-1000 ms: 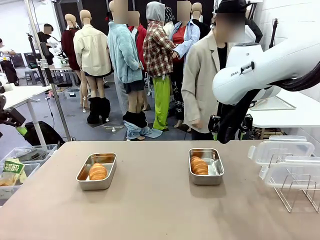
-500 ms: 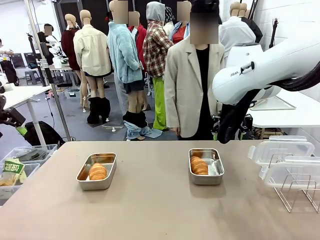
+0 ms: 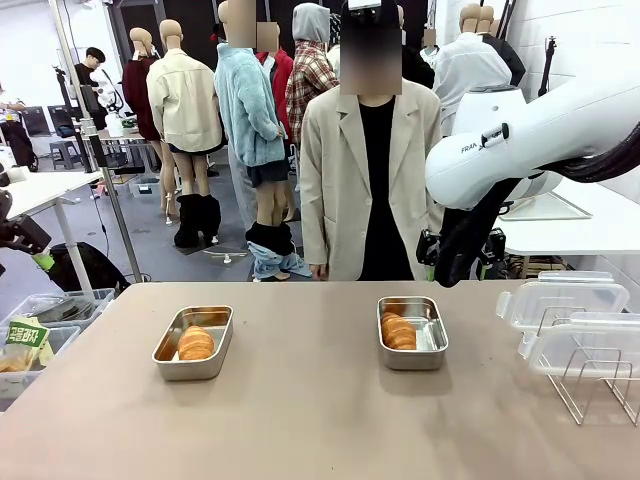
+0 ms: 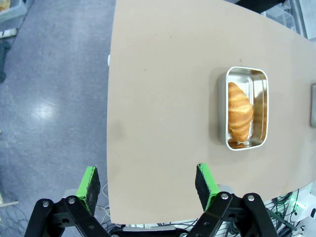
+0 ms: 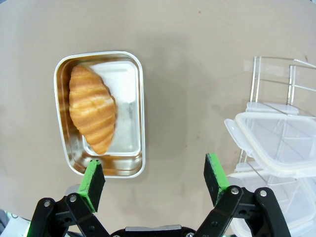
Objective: Place the bread in airtight containers.
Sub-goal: Pick up one Airtight Container lid and hand it to the human.
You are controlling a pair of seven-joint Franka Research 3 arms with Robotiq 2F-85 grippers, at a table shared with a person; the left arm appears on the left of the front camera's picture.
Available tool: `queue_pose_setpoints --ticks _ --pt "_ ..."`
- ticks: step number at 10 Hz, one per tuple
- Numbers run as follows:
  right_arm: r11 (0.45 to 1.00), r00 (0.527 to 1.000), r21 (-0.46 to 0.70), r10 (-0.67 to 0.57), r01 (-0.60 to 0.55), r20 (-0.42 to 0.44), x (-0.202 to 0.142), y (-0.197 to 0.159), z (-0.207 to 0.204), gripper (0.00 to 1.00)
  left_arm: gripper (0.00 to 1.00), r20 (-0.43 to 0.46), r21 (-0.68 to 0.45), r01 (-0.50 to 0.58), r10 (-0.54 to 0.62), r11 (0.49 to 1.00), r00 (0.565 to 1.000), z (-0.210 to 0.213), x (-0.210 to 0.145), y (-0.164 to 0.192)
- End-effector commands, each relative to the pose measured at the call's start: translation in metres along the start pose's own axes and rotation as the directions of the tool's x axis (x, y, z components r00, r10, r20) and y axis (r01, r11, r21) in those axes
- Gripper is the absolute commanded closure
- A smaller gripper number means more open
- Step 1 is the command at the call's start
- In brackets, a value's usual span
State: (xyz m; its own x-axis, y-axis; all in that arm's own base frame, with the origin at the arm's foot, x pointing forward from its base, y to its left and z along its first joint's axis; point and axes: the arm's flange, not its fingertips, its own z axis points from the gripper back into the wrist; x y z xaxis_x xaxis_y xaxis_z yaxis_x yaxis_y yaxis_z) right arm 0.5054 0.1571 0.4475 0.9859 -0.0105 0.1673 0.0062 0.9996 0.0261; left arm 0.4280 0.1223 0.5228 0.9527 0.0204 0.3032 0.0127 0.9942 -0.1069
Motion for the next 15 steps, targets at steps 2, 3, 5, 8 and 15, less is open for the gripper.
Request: queue_pose_setpoints --ticks 2,3,5,8,15 --pt "1.000 1.000 0.005 -0.017 0.017 0.009 0.0007 0.0016 -0.0018 0.00 0.00 0.008 0.001 -0.003 0.003 1.000 1.000 0.0013 -0.0008 0.0005" --pt "1.000 1.000 0.005 -0.017 0.017 0.009 0.0007 0.0016 -0.0018 0.00 0.00 0.008 0.001 -0.003 0.003 1.000 1.000 0.0013 -0.0008 0.0005" --pt "1.000 1.000 0.005 -0.017 0.017 0.009 0.0007 0.0016 -0.0018 0.00 0.00 0.008 0.001 -0.003 0.003 1.000 1.000 0.0013 -0.0008 0.0005" --pt "1.000 1.000 0.005 -0.017 0.017 0.009 0.0007 0.0016 -0.0018 0.00 0.00 0.008 0.001 -0.003 0.003 1.000 1.000 0.0013 -0.0008 0.0005" --pt "1.000 1.000 0.005 -0.017 0.017 0.009 0.0007 0.0016 -0.0018 0.00 0.00 0.008 0.001 -0.003 0.003 1.000 1.000 0.0013 -0.0008 0.0005"
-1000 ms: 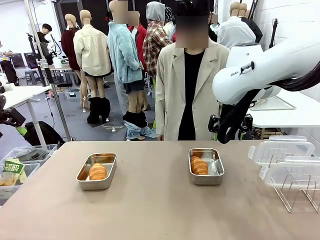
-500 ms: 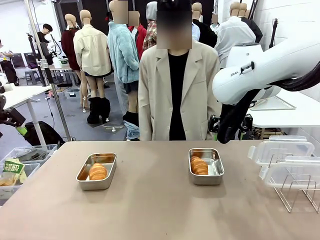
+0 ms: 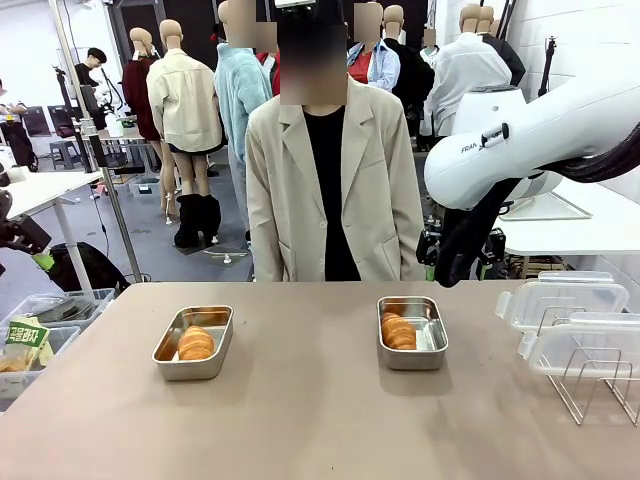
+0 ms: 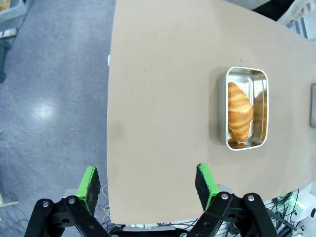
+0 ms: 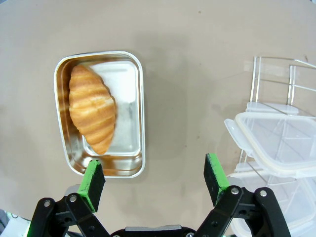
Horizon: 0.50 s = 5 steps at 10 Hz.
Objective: Place the bread in airtight containers.
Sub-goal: Pick up one Airtight Container lid and hand it to the human.
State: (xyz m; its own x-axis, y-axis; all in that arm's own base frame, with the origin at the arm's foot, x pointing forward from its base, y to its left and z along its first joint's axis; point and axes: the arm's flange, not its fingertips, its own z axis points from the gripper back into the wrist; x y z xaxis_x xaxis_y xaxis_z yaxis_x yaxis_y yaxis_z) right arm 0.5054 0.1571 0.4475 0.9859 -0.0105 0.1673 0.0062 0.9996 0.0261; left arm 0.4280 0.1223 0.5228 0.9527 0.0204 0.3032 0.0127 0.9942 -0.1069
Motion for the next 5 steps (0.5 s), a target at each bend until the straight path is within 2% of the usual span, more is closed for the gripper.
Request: queue_pose_setpoints --ticks 1,5 --pt "1.000 1.000 0.005 -0.017 0.017 0.009 0.0007 0.0016 -0.0018 0.00 0.00 0.008 0.001 -0.003 0.003 1.000 1.000 0.0013 -0.0008 0.0005" --pt "1.000 1.000 0.005 -0.017 0.017 0.009 0.0007 0.0016 -0.0018 0.00 0.00 0.008 0.001 -0.003 0.003 1.000 1.000 0.0013 -0.0008 0.0005"
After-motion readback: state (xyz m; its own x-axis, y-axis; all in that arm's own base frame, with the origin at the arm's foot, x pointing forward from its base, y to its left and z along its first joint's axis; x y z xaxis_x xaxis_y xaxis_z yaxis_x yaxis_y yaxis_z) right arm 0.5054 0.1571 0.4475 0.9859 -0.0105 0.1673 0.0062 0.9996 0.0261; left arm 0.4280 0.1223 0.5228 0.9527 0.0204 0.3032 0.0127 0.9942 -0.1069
